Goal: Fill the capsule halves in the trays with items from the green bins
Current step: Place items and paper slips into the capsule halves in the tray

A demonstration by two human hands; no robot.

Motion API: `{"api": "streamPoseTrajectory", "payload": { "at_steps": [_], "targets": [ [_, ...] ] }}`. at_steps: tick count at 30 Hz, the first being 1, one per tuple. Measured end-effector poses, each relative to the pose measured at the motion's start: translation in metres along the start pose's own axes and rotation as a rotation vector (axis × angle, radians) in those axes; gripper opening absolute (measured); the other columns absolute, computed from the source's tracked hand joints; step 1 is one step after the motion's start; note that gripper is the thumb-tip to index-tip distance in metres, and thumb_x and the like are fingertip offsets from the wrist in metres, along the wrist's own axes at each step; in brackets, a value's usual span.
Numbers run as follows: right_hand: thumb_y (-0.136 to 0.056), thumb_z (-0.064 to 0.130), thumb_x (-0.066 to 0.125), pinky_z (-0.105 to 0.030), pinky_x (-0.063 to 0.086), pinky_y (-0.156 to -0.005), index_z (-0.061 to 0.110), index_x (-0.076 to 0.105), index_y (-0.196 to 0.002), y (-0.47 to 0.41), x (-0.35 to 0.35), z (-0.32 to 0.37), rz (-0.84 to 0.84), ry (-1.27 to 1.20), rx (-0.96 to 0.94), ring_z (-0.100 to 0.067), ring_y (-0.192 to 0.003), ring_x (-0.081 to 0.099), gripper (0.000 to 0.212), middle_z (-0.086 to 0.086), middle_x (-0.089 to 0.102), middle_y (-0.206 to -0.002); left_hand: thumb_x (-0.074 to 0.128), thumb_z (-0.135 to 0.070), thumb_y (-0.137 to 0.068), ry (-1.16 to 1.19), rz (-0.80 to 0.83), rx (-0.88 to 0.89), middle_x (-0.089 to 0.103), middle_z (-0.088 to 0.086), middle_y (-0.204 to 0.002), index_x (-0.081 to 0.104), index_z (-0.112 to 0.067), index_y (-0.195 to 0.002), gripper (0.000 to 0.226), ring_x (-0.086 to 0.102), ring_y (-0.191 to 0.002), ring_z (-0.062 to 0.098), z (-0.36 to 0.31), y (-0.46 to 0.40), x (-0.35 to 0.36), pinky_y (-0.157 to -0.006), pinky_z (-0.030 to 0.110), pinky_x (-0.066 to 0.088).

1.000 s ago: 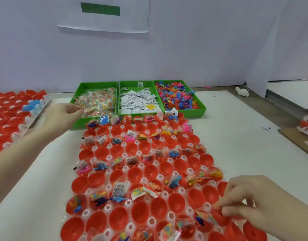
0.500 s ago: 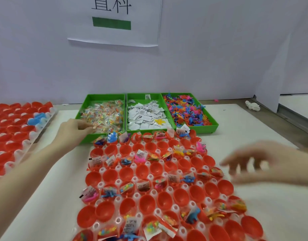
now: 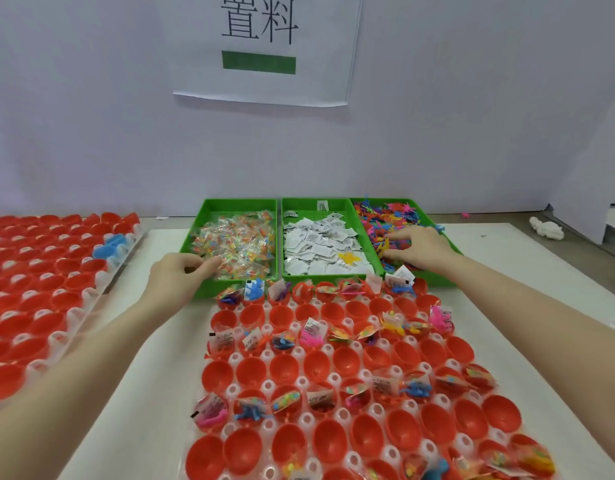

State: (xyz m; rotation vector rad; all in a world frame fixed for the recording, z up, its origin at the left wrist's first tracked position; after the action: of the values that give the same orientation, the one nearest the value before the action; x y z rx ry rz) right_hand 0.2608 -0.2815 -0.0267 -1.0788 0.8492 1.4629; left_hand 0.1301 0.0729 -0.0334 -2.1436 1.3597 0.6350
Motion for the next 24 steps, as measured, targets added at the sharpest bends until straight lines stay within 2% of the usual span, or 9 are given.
{"api": "streamPoseTrajectory", "payload": {
  "at_steps": [2,5,6,8,11,14,16,19,24],
  "targets": [
    [-0.083,0.041,0.065,-0.038,0.043,-0.095,0.021,0.065,-0.117,-0.001,-0.002,0.006,-0.069,0.064,-0.019,-0.022,-0.122,0.049,0.040,-0.002,0.057,-0.131,0.057,-0.035,-0.089,0.043,-0.044,-0.022,0.065,0.023,-0.074,0.071,-0.002,-0.079,0.037,0.047,-0.063,0.023,0.002,-0.003,-0.004,-0.058,0.030,0.032],
    [-0.083,0.033,0.066,-0.031,0.044,-0.077,0.013,0.073,-0.095,0.003,-0.009,0.010,-0.179,-0.037,-0.043,-0.017,-0.094,0.058,0.024,0.001,0.068,-0.099,0.055,-0.038,-0.090,0.088,-0.135,-0.055,0.060,0.006,-0.063,0.067,-0.008,-0.076,0.035,0.046,-0.057,0.015,0.004,-0.005,-0.014,-0.051,0.026,0.029],
    [-0.083,0.027,0.065,-0.029,0.041,-0.070,0.010,0.072,-0.083,0.006,-0.011,0.009,-0.199,-0.101,-0.040,-0.015,-0.079,0.056,0.018,0.002,0.065,-0.083,0.053,-0.037,-0.091,0.075,-0.152,-0.050,0.057,0.001,-0.061,0.065,-0.009,-0.074,0.035,0.045,-0.056,0.013,0.004,-0.005,-0.017,-0.049,0.026,0.028],
    [-0.085,0.021,0.058,-0.028,0.034,-0.058,0.011,0.055,-0.062,0.007,-0.016,0.003,-0.243,-0.204,0.004,-0.016,-0.060,0.046,0.025,0.000,0.051,-0.061,0.052,-0.035,-0.092,-0.005,-0.139,0.005,0.055,-0.001,-0.060,0.062,-0.011,-0.068,0.036,0.046,-0.056,0.012,-0.001,-0.004,-0.016,-0.049,0.027,0.029],
    [-0.092,0.022,0.040,-0.028,0.027,-0.051,0.012,0.034,-0.056,0.006,-0.020,-0.006,-0.242,-0.259,0.116,-0.023,-0.056,0.047,0.038,-0.002,0.043,-0.048,0.051,-0.030,-0.093,-0.066,-0.141,0.097,0.054,-0.004,-0.059,0.060,-0.010,-0.065,0.036,0.045,-0.055,0.011,-0.008,-0.002,-0.012,-0.051,0.027,0.030],
    [-0.093,0.021,0.029,-0.026,0.032,-0.049,0.009,0.035,-0.054,0.004,-0.018,-0.014,-0.236,-0.379,0.228,-0.014,-0.040,0.054,0.042,-0.002,0.044,-0.029,0.050,-0.031,-0.093,-0.058,-0.160,0.108,0.054,-0.006,-0.061,0.052,-0.017,-0.061,0.035,0.048,-0.058,0.012,-0.006,0.001,-0.010,-0.051,0.027,0.031],
    [-0.092,0.023,0.028,-0.026,0.034,-0.048,0.007,0.037,-0.052,0.003,-0.017,-0.011,-0.237,-0.382,0.233,-0.010,-0.029,0.051,0.044,-0.003,0.043,-0.029,0.050,-0.031,-0.093,-0.066,-0.160,0.121,0.052,-0.007,-0.060,0.048,-0.021,-0.060,0.035,0.048,-0.058,0.011,-0.004,0.002,-0.010,-0.050,0.026,0.030],
    [-0.095,0.020,0.028,-0.021,0.037,-0.049,0.006,0.038,-0.051,0.001,-0.012,-0.006,-0.169,-0.277,0.196,-0.006,-0.028,0.049,0.047,-0.003,0.048,-0.031,0.050,-0.031,-0.093,-0.062,-0.165,0.121,0.051,-0.007,-0.059,0.047,-0.021,-0.059,0.035,0.045,-0.057,0.008,-0.002,0.002,-0.011,-0.049,0.027,0.028],
    [-0.091,0.012,0.050,-0.016,0.045,-0.039,-0.001,0.059,-0.066,0.004,-0.017,-0.009,-0.189,-0.371,0.157,-0.004,-0.031,0.054,0.029,-0.016,0.061,-0.060,0.050,-0.032,-0.093,-0.049,-0.173,0.091,0.051,-0.007,-0.059,0.047,-0.021,-0.058,0.037,0.045,-0.057,0.008,0.001,-0.001,-0.013,-0.049,0.026,0.027]
  ]
}}
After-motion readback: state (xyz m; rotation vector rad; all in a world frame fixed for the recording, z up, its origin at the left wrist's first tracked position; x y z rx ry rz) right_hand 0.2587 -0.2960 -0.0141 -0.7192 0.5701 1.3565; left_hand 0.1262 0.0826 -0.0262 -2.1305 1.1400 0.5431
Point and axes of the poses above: each hand's wrist, its own y-axis away from the middle knuckle, its own x-axis out of the palm, z = x × y, the point moved 9 cm from there along -y, towards the middle knuckle
